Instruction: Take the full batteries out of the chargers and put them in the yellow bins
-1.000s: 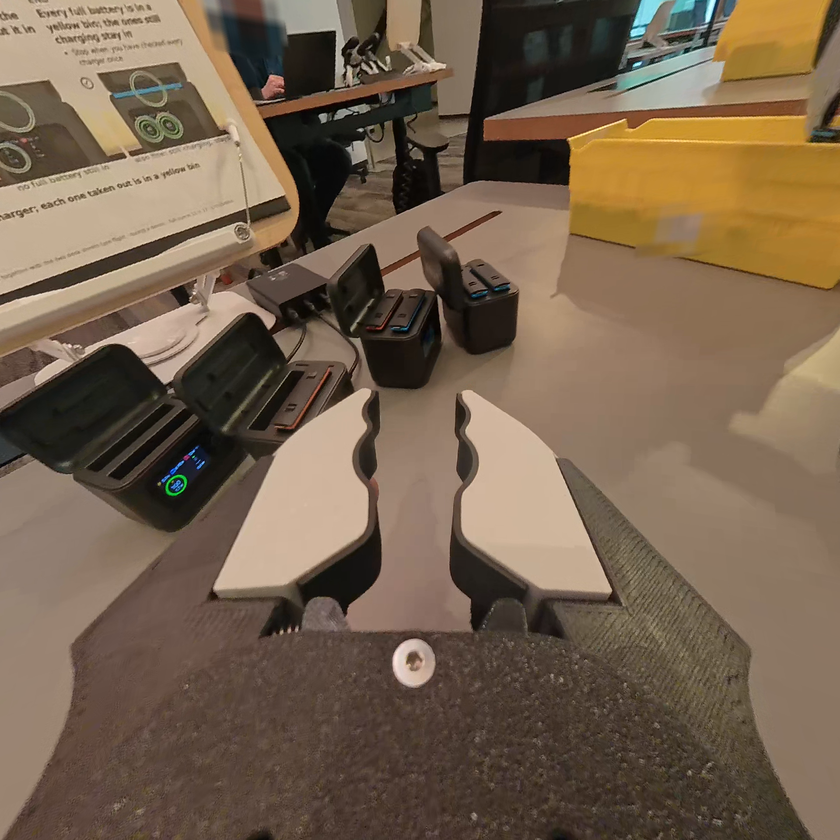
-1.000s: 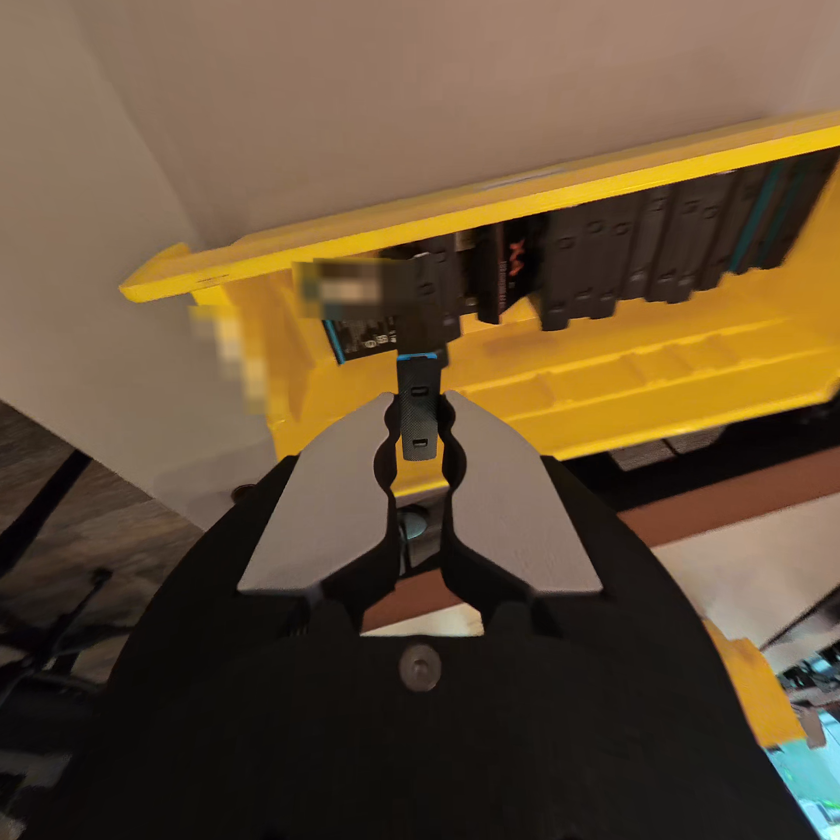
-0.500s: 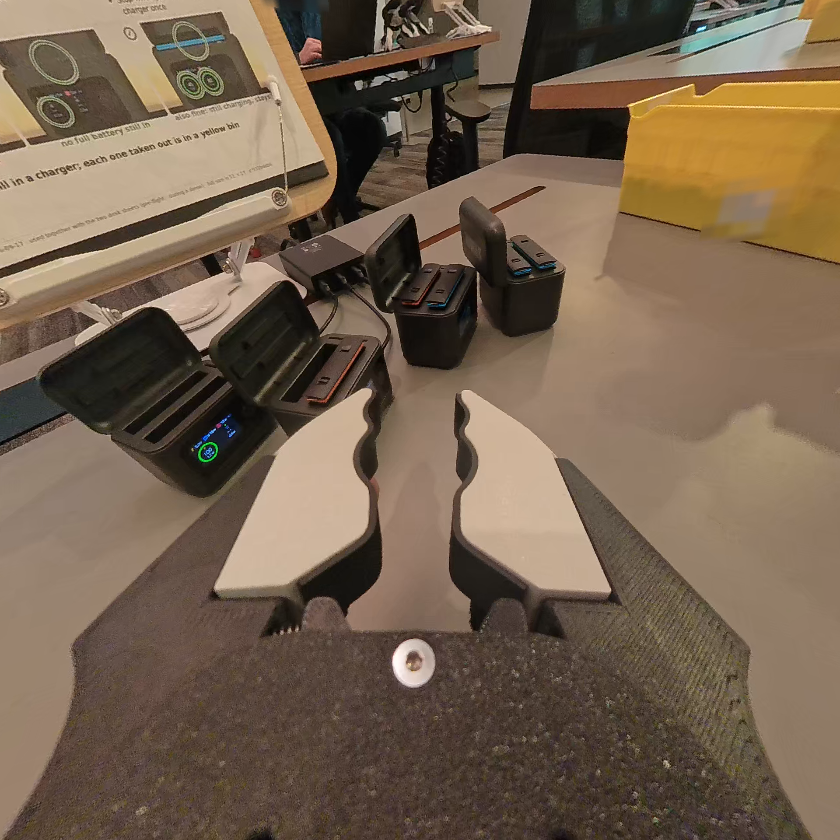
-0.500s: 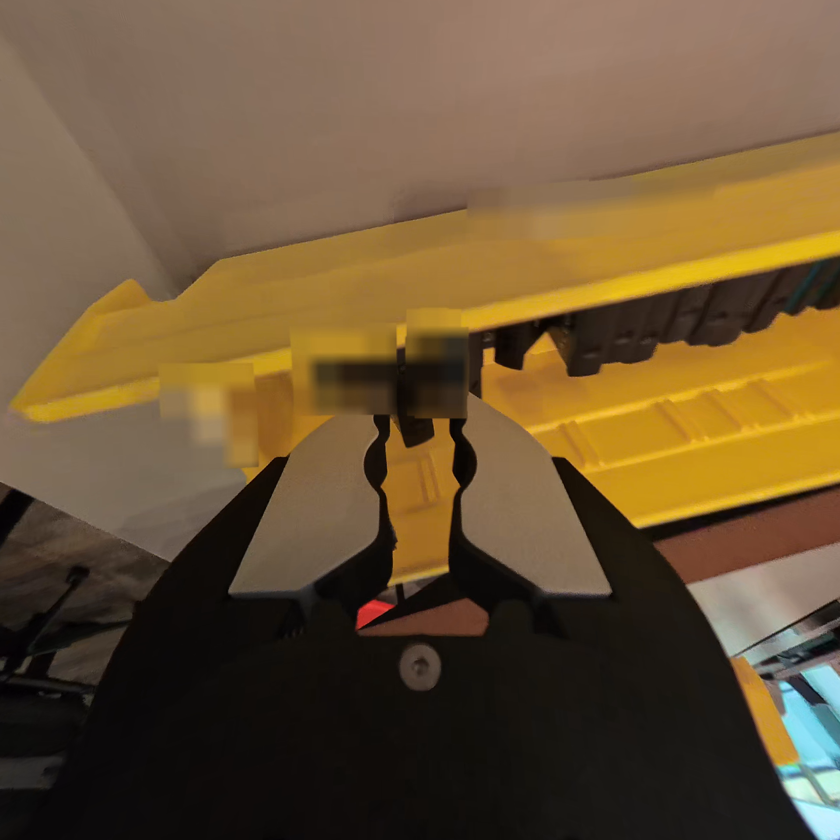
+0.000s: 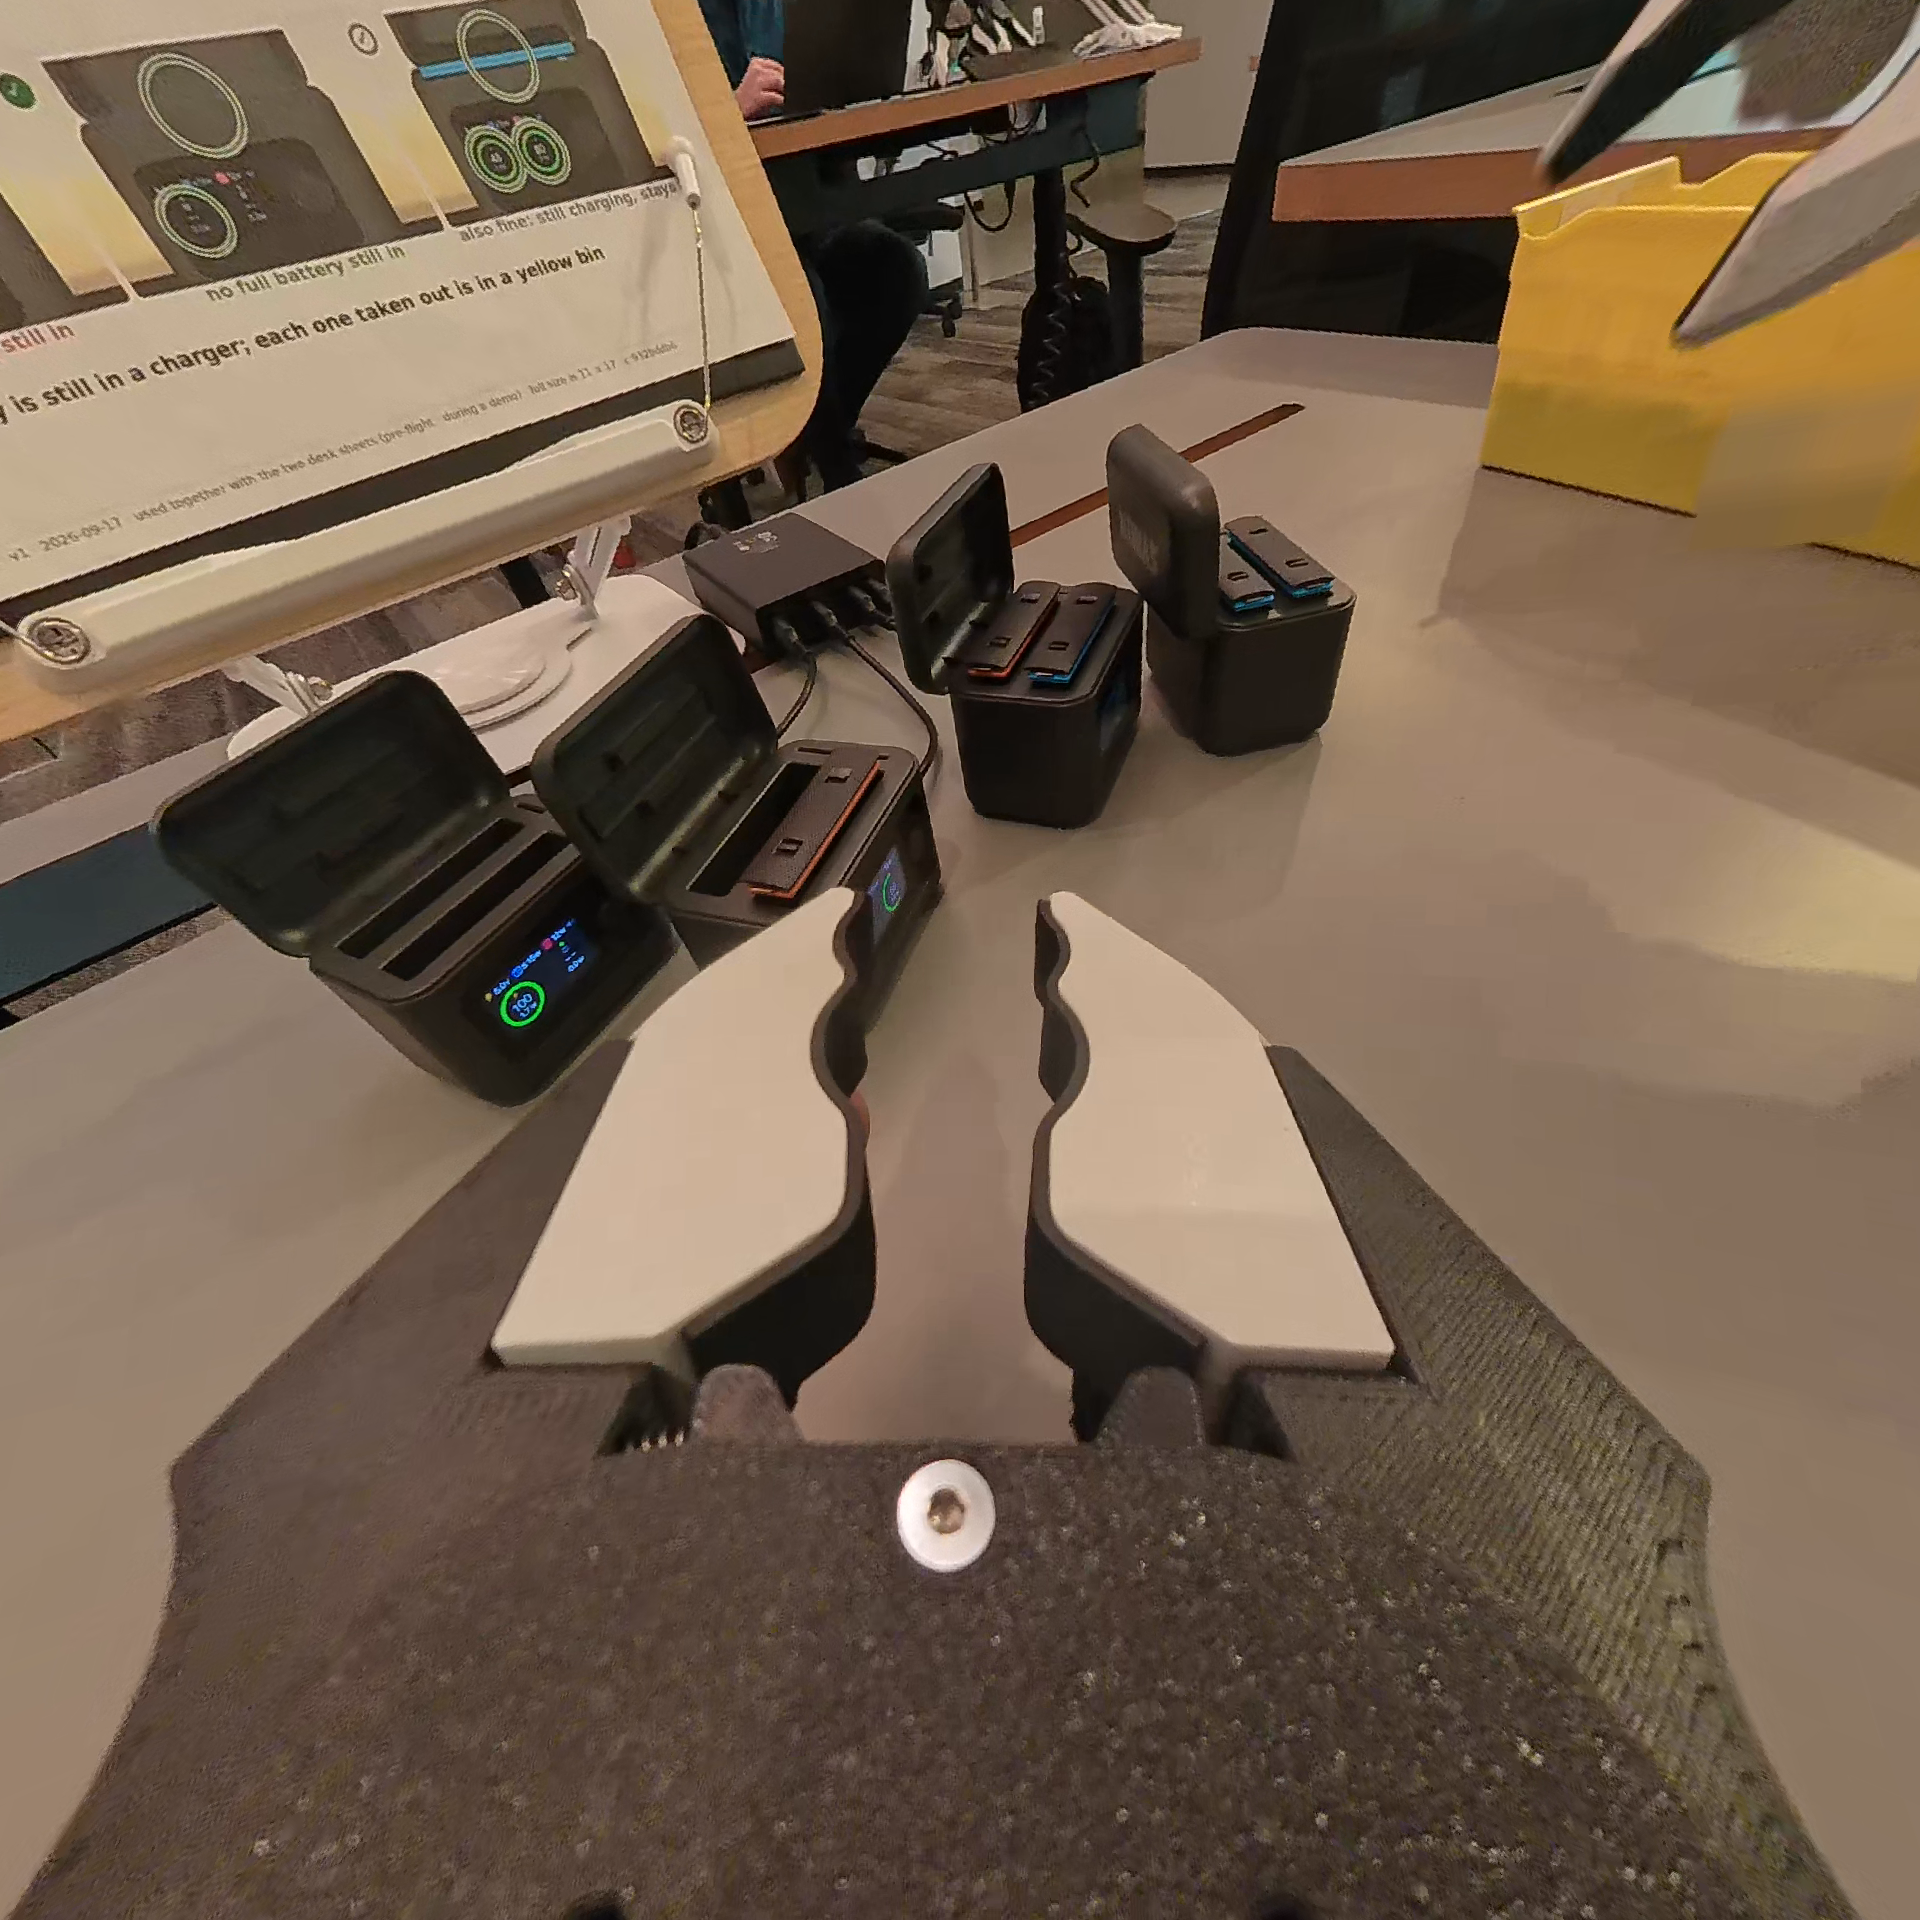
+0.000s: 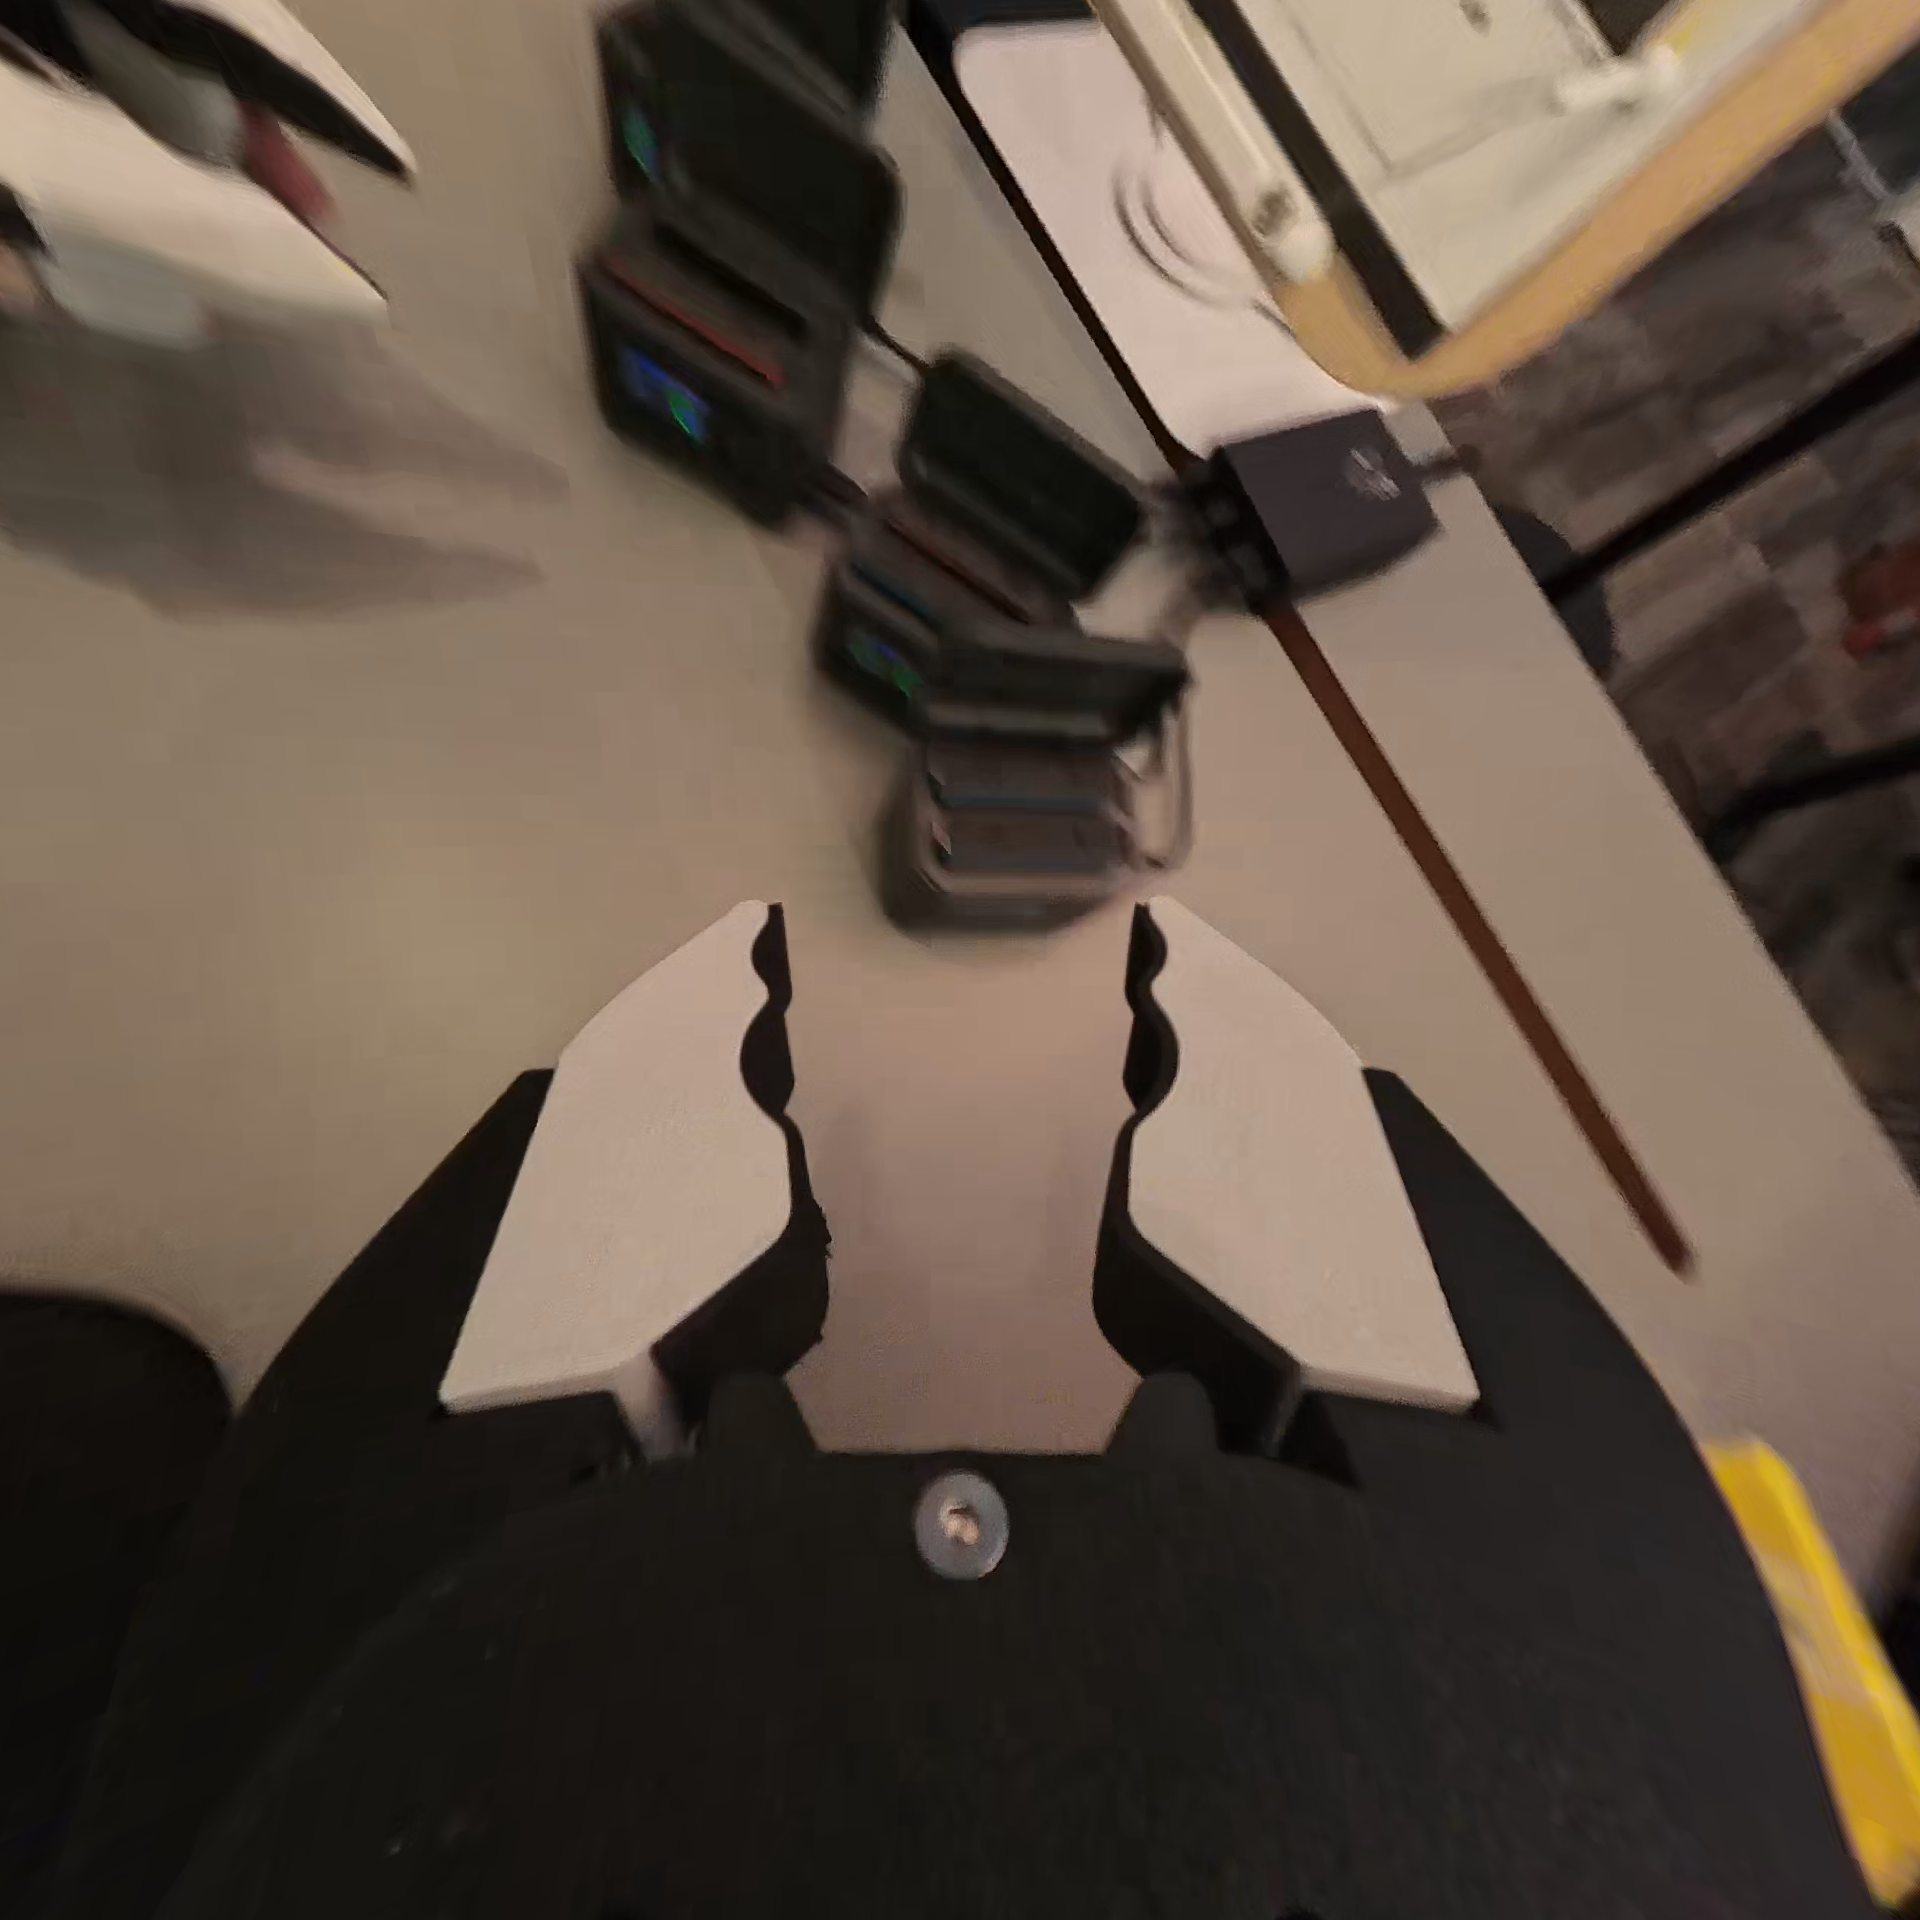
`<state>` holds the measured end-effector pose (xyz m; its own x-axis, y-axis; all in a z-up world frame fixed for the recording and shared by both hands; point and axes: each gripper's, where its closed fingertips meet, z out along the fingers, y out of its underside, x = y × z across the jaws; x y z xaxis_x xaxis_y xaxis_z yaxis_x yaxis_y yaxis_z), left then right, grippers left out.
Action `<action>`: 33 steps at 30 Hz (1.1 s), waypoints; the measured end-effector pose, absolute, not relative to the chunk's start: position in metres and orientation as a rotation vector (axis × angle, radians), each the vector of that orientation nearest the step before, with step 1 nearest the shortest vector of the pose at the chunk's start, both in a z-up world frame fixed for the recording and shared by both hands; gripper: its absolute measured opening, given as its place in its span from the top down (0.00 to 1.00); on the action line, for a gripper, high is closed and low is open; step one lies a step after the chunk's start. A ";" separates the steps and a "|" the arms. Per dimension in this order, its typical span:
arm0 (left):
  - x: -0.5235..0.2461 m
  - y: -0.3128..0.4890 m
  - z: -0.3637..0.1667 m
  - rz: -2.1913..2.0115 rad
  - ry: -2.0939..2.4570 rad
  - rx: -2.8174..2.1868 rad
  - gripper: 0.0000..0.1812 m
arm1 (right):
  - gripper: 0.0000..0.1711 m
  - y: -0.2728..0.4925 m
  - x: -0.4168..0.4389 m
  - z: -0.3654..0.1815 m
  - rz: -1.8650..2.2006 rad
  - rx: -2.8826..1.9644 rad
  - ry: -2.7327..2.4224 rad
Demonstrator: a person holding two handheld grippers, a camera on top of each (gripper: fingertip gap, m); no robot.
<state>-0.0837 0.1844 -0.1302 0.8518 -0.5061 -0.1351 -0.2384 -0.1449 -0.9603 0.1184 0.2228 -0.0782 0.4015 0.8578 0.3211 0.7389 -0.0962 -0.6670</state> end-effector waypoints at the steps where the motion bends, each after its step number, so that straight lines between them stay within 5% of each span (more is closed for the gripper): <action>1: -0.084 0.185 -0.131 -0.251 0.578 -1.735 0.84 | 0.64 0.220 0.098 -0.087 0.249 -1.853 -1.359; 6: -0.082 0.184 -0.135 -0.236 0.602 -1.741 0.85 | 0.67 0.206 0.024 -0.140 0.483 -1.875 -1.295; 10: -0.080 0.184 -0.137 -0.219 0.628 -1.737 0.85 | 0.52 0.224 0.005 -0.164 0.528 -1.952 -1.105; 24: -0.070 0.178 -0.136 -0.174 0.725 -1.691 0.86 | 0.34 0.279 0.012 -0.174 0.298 -1.963 -0.698; 30: -0.065 0.176 -0.138 -0.173 0.757 -1.681 0.86 | 0.36 0.300 0.007 -0.181 0.306 -2.026 -0.659; 33: -0.065 0.176 -0.140 -0.193 0.741 -1.691 0.85 | 0.46 0.308 0.006 -0.183 0.303 -2.048 -0.649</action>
<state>-0.0651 0.1763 -0.1395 0.7817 -0.5660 -0.2619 -0.3666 -0.0774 -0.9271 0.0065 0.3081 -0.1829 0.8297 0.5568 0.0406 0.3259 -0.4240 -0.8450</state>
